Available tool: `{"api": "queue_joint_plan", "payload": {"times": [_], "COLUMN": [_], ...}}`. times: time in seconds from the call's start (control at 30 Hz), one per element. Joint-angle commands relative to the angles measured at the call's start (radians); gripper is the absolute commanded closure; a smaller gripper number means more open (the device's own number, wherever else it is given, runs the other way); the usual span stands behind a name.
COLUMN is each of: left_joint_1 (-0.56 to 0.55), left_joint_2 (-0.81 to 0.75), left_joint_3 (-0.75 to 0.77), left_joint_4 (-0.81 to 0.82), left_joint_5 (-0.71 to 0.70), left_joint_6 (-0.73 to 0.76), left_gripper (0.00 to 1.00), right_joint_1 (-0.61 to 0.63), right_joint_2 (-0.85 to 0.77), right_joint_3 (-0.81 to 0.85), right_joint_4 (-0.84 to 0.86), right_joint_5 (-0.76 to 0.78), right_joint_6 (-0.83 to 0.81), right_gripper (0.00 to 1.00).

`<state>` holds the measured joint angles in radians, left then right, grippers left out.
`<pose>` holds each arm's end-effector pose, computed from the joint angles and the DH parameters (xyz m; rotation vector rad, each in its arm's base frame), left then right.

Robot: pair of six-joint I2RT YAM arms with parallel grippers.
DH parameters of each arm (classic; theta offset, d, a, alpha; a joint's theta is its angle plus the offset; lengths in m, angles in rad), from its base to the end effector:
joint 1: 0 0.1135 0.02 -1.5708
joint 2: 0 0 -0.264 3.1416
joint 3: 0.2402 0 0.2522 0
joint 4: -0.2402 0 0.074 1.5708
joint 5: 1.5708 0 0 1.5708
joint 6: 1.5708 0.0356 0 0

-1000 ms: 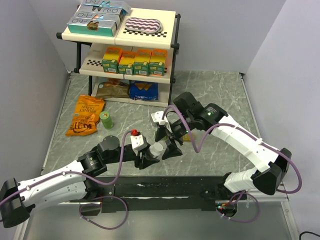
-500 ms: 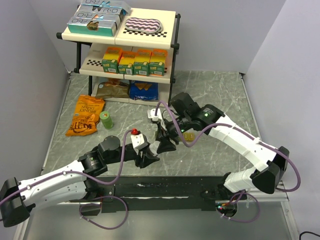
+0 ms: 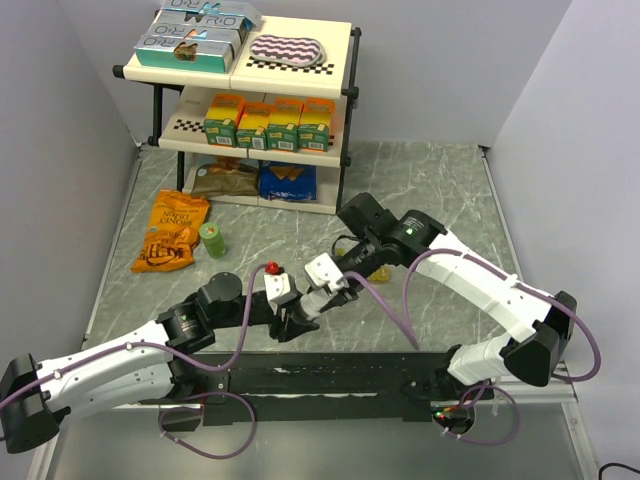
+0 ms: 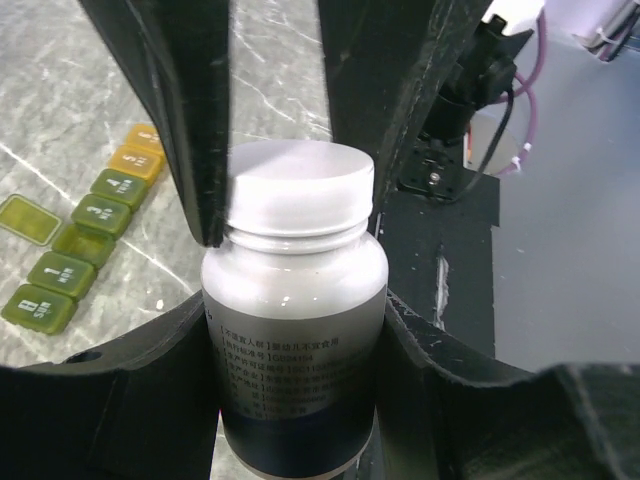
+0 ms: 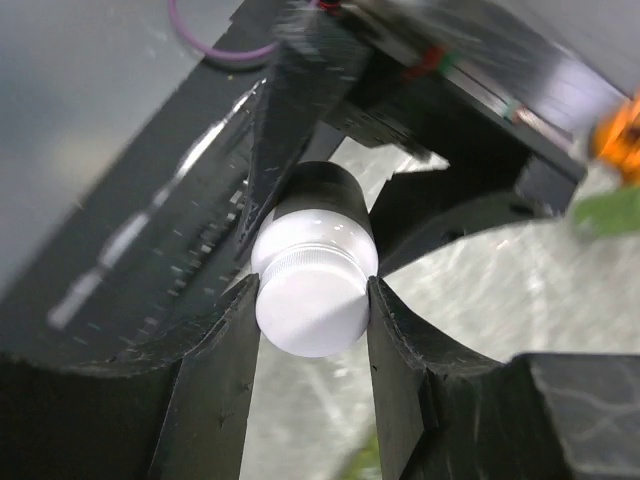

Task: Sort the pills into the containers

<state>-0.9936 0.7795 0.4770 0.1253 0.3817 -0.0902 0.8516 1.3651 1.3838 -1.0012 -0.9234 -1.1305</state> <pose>0.0922 -0.1659 0.2645 1.0763 1.5335 -1.1044 0.1518 0.2165 0.3571 -2.0738 0.9515 1.0167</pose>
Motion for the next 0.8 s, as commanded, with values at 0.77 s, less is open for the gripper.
{"api": "queue_joint_plan", "payload": {"times": [0.77], "left_joint_1": [0.006], "left_joint_2": [-0.002], "left_joint_3": [0.018], "left_joint_4": [0.03], "left_joint_5": [0.056], "left_joint_6": [0.007], "left_gripper": [0.99], "right_joint_1": [-0.1], "right_joint_2": [0.091], "right_joint_3": [0.187], "right_joint_4": [-0.401], "right_joint_5": [-0.244], "right_joint_6": [-0.597], "right_gripper": [0.85]}}
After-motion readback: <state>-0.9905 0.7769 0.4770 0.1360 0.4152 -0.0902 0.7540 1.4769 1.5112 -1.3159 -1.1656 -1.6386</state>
